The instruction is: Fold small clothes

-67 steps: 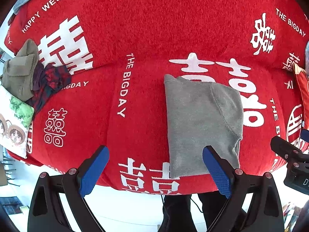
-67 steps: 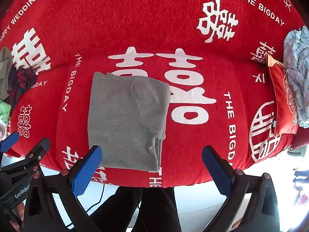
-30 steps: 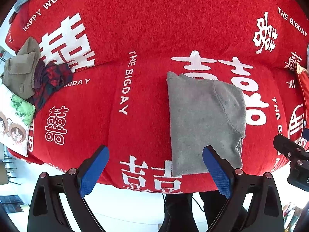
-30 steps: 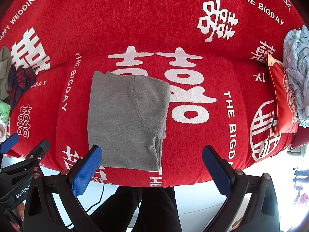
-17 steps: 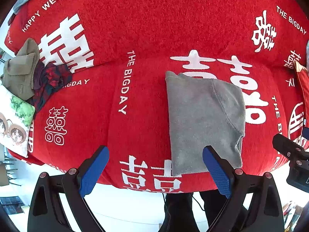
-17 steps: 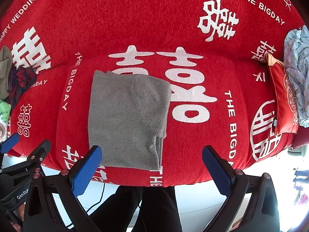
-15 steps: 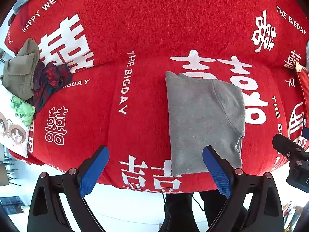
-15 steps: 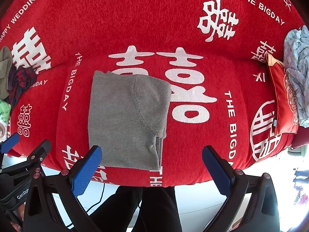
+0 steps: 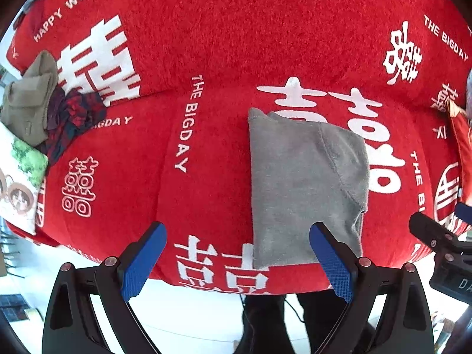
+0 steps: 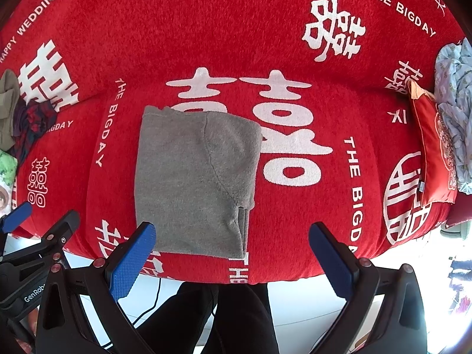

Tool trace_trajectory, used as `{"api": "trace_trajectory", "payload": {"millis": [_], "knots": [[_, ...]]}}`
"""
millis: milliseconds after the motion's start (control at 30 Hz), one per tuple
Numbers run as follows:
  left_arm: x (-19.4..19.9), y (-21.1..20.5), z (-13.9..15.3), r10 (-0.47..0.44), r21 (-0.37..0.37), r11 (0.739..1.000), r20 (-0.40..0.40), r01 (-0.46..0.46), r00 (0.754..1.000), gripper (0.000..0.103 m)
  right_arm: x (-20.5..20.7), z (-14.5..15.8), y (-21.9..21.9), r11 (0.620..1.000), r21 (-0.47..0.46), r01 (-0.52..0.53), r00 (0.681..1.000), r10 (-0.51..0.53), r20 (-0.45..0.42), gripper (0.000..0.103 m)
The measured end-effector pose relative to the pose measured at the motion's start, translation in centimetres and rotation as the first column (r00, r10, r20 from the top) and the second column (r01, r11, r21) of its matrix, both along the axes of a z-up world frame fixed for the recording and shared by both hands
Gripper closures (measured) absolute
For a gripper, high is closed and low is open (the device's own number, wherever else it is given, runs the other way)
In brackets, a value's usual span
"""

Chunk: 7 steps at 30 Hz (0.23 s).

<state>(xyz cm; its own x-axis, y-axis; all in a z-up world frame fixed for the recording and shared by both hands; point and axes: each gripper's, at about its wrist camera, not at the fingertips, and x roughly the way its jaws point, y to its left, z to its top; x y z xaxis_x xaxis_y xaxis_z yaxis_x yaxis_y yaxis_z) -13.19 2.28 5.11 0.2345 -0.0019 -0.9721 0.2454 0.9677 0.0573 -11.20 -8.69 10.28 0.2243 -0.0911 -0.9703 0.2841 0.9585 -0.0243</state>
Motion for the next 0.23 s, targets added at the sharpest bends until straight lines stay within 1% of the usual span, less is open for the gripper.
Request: {"api": "trace_trajectory", "payload": {"millis": [67,133,233], "knots": [[-0.02,0.1,0.07,0.006,-0.008,1.0,0.009,-0.006,1.0,0.005,0.01,-0.01,-0.01,1.0,-0.001,0.001,1.0,-0.001,0.0,0.0],[-0.08,0.05,0.19,-0.006,0.007,1.0,0.026,0.005,1.0,0.005,0.03,0.0,-0.02,1.0,0.001,0.002,1.0,-0.002,0.0,0.0],[-0.08,-0.11,0.19,-0.016,0.021,1.0,0.029,0.016,0.999,0.005,-0.08,-0.11,-0.18,1.0,0.005,0.007,1.0,-0.007,-0.001,0.0]]}}
